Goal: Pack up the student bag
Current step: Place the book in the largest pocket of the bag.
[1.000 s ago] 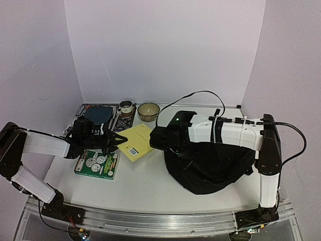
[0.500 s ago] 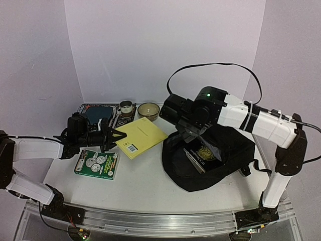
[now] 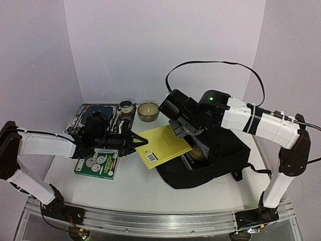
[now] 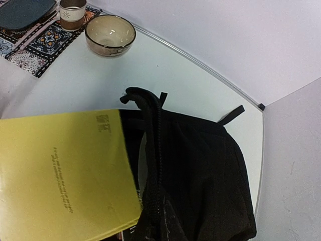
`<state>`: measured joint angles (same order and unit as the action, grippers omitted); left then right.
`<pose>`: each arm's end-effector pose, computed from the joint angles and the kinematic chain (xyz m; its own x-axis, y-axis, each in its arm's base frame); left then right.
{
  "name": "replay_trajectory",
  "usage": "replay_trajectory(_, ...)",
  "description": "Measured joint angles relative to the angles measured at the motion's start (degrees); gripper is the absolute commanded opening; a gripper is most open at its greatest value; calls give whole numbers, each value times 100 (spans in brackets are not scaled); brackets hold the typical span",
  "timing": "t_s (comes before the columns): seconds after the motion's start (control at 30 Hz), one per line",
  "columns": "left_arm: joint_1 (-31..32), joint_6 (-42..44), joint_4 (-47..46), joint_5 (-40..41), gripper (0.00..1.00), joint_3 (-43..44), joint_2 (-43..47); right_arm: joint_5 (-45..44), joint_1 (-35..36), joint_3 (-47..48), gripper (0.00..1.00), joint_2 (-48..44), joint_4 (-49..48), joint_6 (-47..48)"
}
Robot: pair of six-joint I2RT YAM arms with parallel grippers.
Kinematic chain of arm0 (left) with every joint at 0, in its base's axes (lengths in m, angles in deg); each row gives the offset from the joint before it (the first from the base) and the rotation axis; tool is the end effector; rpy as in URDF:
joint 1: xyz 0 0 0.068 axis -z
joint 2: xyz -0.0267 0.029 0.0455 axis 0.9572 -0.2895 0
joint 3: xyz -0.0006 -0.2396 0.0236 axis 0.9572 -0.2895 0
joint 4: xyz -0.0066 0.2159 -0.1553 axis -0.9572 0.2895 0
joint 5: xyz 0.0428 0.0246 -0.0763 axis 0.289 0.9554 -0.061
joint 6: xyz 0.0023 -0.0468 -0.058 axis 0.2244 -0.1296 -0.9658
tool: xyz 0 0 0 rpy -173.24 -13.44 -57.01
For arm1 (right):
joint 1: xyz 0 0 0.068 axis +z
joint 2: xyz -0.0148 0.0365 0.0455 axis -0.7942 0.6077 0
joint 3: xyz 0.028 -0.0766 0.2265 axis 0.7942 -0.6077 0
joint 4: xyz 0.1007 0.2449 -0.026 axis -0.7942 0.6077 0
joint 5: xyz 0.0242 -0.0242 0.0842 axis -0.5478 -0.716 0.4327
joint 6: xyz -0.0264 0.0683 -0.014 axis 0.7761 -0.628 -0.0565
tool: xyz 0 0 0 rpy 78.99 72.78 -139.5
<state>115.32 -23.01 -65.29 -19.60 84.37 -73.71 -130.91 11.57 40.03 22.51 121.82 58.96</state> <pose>0.2198 -0.2462 0.1878 -0.9763 -0.1840 -0.1137 0.0617 0.2670 -0.9617 0.2177 0.3488 0.3156 -0.4136 -0.2333 -0.8801 -0.2710 0.9543 -0.1257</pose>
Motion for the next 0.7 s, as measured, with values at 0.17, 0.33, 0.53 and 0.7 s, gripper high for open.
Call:
replay_trajectory(0.17, 202, 162, -5, 4, 0, 711, -775, 284, 1, -210, 0, -35, -385, 4)
replay_trajectory(0.33, 365, 279, -1, 39, 0, 1467, -1712, 632, 1, -612, 0, -286, -798, 1)
replay_trajectory(0.53, 624, 292, -96, 90, 0, 2297, -2790, 897, 0, -818, 0, -442, -1084, -17)
replay_trajectory(0.7, 807, 280, -172, 207, 2, 2993, -3420, 1046, -1, -887, 0, -450, -1213, -33)
